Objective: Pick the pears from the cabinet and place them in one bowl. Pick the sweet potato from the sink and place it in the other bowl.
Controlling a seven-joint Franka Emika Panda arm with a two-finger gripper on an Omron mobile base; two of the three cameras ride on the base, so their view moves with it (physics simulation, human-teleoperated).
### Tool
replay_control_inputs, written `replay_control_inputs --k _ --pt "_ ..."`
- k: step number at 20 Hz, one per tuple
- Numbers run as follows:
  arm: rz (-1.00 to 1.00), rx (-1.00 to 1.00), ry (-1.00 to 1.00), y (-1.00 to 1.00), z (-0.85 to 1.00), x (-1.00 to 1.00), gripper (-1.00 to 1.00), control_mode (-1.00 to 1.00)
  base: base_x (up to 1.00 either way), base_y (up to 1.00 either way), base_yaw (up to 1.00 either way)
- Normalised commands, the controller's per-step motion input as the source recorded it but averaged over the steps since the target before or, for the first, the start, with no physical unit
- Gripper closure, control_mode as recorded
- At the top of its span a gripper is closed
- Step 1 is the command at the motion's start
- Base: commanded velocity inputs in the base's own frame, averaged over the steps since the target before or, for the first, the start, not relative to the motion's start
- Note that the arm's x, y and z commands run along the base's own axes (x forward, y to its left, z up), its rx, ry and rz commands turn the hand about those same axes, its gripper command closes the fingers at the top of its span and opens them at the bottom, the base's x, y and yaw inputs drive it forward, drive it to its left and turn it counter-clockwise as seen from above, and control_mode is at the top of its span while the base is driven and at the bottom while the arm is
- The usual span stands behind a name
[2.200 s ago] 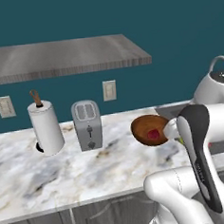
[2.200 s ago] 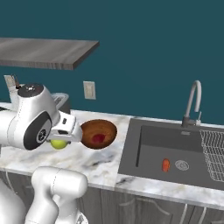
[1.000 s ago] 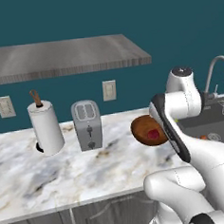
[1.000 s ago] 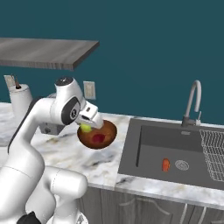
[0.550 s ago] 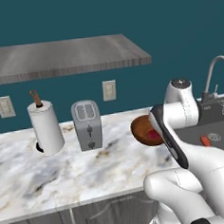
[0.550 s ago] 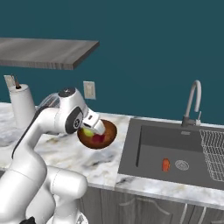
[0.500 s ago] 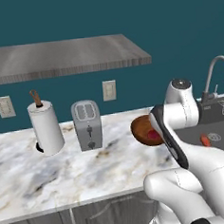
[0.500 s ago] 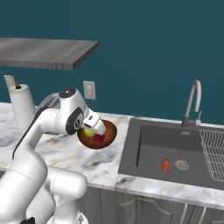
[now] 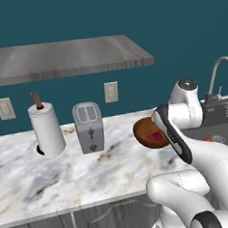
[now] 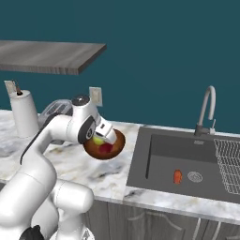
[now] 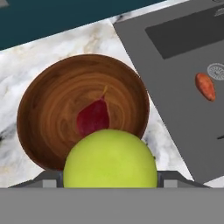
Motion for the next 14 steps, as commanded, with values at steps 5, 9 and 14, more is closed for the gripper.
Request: replay_control_inputs --k 5,9,14 --pt "0.08 0.00 0.22 0.00 0.00 0.17 1.00 -1.00 0.00 0.00 0.00" --pt "0.07 0.00 0.08 -0.01 -0.13 0.34 1.00 -1.00 0.00 0.00 0.00" --pt "0.04 0.00 0.00 -0.01 -0.23 0.35 1.00 -1.00 0.00 0.00 0.00"
